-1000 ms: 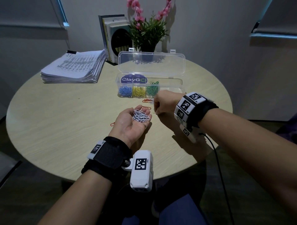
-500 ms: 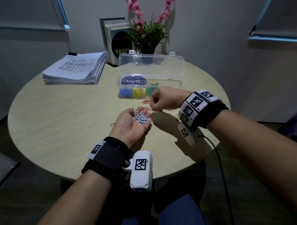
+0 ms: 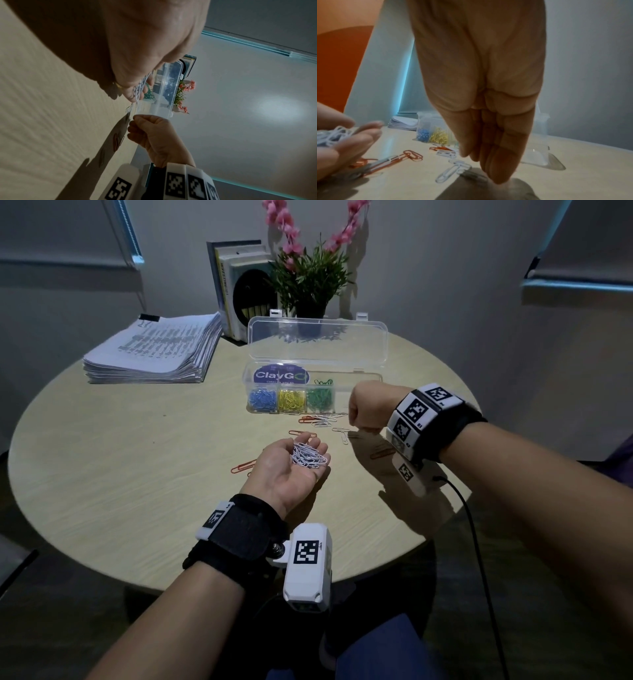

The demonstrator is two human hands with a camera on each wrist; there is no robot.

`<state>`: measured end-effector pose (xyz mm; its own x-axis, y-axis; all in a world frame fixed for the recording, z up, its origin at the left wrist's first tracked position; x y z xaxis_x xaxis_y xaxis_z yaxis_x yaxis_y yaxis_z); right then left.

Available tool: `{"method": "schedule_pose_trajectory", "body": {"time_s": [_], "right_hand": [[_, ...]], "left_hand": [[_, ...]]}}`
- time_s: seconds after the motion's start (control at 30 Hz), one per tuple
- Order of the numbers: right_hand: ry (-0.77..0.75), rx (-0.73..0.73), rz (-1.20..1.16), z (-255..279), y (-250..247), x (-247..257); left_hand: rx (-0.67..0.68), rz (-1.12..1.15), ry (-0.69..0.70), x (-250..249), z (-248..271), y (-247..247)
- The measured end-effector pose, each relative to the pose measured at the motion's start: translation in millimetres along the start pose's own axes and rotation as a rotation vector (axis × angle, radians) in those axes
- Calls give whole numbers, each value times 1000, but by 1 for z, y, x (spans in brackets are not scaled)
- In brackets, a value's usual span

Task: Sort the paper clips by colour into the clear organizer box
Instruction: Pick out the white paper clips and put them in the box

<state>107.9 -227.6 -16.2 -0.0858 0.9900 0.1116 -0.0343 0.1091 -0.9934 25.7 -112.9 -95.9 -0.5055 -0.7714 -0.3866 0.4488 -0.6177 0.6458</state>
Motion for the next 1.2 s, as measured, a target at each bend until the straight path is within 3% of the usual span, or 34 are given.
{"method": "schedule_pose_trajectory", "body": {"time_s": [0.17,0.43,0.57,0.83,1.0,1.2], "right_hand": [[29,35,156,0,11,-1],[15,118,150,-7,21,9],[33,78,150,-5,24,2],[-11,75,-5,6,25,7],[-86,45,-269,15,-6,28],[-237,184,-259,32,-5,71]], "left_hand": [[-17,-2,7,-1,1,1],[-14,-16,12,-2,3,0],[-4,-18,15,-3,2,1],[-4,-8,15,-3,5,1],[2,-32,8,-2,3,2],[47,21,-11,3,0,10]]}}
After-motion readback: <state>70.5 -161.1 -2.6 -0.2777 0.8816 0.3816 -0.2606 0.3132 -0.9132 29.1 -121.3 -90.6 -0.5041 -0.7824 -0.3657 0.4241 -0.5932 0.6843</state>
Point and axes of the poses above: each hand's wrist, its own z-axis away from the middle knuckle, its own y-axis out of the palm, x = y × z, the point moved 9 cm from there along -z, towards the middle knuckle, and after that the axes turned 10 degrees about -x, right-handed, at the moved point
